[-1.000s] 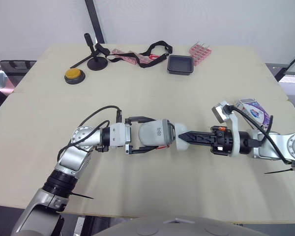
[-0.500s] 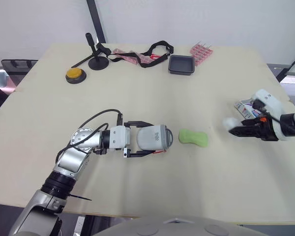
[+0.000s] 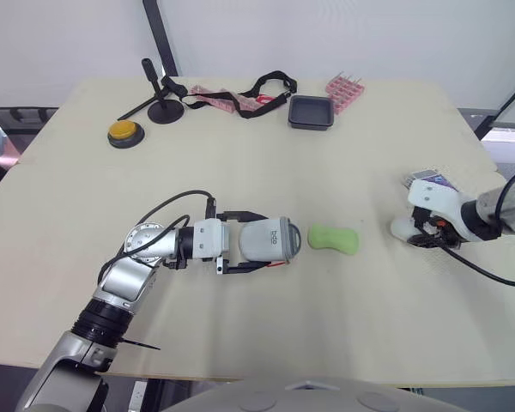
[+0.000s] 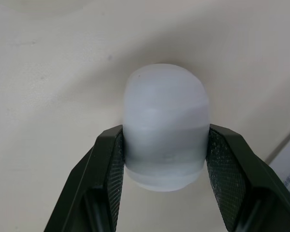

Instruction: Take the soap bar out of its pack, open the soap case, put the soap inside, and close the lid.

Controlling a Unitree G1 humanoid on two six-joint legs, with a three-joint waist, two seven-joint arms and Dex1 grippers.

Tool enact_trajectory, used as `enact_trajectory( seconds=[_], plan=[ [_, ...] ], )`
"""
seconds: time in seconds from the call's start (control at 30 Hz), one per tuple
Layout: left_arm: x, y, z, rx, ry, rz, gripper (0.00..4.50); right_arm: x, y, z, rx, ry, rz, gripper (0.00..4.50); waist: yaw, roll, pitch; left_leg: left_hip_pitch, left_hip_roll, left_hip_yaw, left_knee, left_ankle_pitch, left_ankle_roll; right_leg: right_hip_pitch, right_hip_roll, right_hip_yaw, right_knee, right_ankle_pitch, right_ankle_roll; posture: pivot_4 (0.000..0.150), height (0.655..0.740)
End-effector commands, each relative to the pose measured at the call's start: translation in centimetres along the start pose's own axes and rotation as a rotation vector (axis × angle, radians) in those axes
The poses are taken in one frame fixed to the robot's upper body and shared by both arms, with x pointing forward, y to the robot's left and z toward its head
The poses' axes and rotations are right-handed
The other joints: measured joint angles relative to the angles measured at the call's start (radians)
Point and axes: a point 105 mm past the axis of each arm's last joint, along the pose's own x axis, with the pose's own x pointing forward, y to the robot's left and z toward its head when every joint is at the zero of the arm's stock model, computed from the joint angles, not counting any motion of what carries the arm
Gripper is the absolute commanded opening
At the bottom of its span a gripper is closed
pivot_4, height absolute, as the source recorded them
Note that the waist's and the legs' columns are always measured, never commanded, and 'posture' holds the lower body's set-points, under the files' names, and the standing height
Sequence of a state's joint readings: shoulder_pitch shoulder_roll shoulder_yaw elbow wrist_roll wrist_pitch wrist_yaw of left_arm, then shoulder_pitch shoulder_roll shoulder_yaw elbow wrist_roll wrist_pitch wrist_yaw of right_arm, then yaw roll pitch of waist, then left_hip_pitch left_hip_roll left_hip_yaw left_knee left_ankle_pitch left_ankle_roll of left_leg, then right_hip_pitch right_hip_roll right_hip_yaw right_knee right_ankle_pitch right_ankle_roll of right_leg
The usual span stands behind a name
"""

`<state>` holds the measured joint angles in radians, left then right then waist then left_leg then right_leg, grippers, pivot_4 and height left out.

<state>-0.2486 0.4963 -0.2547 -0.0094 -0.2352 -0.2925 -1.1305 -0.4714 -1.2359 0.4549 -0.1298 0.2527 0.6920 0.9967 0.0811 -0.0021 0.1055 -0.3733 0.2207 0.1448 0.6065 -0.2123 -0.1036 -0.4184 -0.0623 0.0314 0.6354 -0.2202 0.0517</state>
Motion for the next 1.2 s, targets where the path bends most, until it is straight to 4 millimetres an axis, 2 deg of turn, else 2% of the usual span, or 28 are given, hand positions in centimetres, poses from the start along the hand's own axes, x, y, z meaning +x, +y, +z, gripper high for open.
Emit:
enact_trajectory(
  seconds=[0.03,0.1,0.17,0.33,0.53,0.63,0.73,0.83,0.9,1.0,1.1,1.2],
  plan=[
    [-0.2,0.4,0.7,0.033,-0.006,0.018,3.48,-0.4,-0.8,0.2,-0.039,0.006,-0.025,1.99,0.000,0.000,0.000,0.000,0.000,0.000,0.000,0.000,0.001,0.000,0.000,0.000,0.000,0.000,0.000,0.150,0.7400],
    [-0.2,0.3,0.7,0.032,-0.005,0.021,3.48,-0.2,-0.9,0.0,-0.024,0.008,-0.023,1.99,0.000,0.000,0.000,0.000,0.000,0.000,0.001,-0.001,0.001,0.000,0.000,0.000,0.000,-0.001,-0.003,0.150,0.7400],
    [-0.2,0.3,0.7,0.032,-0.004,0.022,3.48,-0.2,-1.0,0.0,-0.014,0.006,-0.018,3.01,0.000,0.000,0.000,0.000,0.000,0.000,0.001,-0.001,0.001,0.000,0.000,0.000,0.001,-0.001,-0.003,0.150,0.7400],
    [-0.3,0.4,0.5,0.028,0.007,0.030,3.48,-0.7,-1.3,0.6,-0.019,-0.041,-0.036,4.48,0.000,0.000,0.000,0.000,0.000,0.000,0.002,0.000,0.002,0.000,0.000,0.000,0.002,-0.001,-0.003,0.150,0.7400],
    [-0.5,1.0,-0.1,-0.028,0.038,0.068,3.48,-2.2,-1.6,2.0,-0.026,-0.157,-0.081,4.48,0.001,0.000,0.000,0.001,0.000,0.000,0.002,0.000,0.002,0.000,0.000,0.000,0.002,-0.001,-0.003,0.150,0.7400],
    [-0.7,1.7,-0.5,-0.093,0.064,0.098,3.48,-4.2,-1.4,5.3,0.002,-0.458,-0.078,4.48,0.000,0.000,0.000,0.000,0.000,0.001,0.002,-0.001,0.002,0.000,0.000,0.001,0.003,-0.001,-0.003,0.150,0.7400],
    [-1.2,2.6,-1.1,-0.166,0.129,0.105,3.48,-6.4,1.2,7.1,-0.037,-0.733,0.012,4.48,0.006,0.001,0.000,0.000,0.001,0.001,0.002,-0.001,0.002,-0.001,0.000,0.001,0.004,-0.002,-0.003,0.150,0.7400],
    [-1.9,2.6,-1.6,-0.188,0.210,0.042,3.48,-7.0,4.9,7.7,-0.016,-0.925,0.098,4.48,0.016,0.000,0.000,0.000,0.002,0.001,0.002,-0.001,0.003,-0.002,0.001,0.000,0.004,-0.002,-0.004,0.150,0.7400],
    [-2.3,2.8,-2.3,-0.190,0.288,0.007,3.48,-6.5,6.9,7.5,0.026,-1.014,0.129,4.48,0.019,0.000,-0.001,0.000,0.002,0.001,0.002,-0.001,0.003,-0.002,0.001,-0.001,0.003,-0.002,-0.004,0.150,0.7400],
    [-2.4,3.3,-2.5,-0.154,0.354,-0.048,3.48,-4.5,9.9,5.9,0.059,-1.043,0.141,4.48,0.024,0.001,-0.001,0.001,0.001,0.000,0.002,-0.001,0.003,-0.003,0.000,-0.002,0.002,-0.002,-0.004,0.150,0.7400],
    [-2.2,3.8,-2.3,-0.108,0.382,-0.098,3.48,-2.9,11.5,4.6,0.073,-1.038,0.127,4.48,0.019,0.001,-0.001,0.001,0.000,0.001,0.003,-0.001,0.003,-0.004,-0.002,-0.002,0.002,-0.003,-0.005,0.150,0.7400],
    [-1.4,4.2,-2.3,-0.019,0.444,-0.202,3.48,-1.1,12.1,2.6,0.086,-0.998,0.077,4.48,0.009,-0.001,-0.001,0.000,-0.001,0.001,0.003,-0.001,0.004,-0.003,-0.004,-0.002,0.002,-0.002,-0.005,0.150,0.7400]
  ],
)
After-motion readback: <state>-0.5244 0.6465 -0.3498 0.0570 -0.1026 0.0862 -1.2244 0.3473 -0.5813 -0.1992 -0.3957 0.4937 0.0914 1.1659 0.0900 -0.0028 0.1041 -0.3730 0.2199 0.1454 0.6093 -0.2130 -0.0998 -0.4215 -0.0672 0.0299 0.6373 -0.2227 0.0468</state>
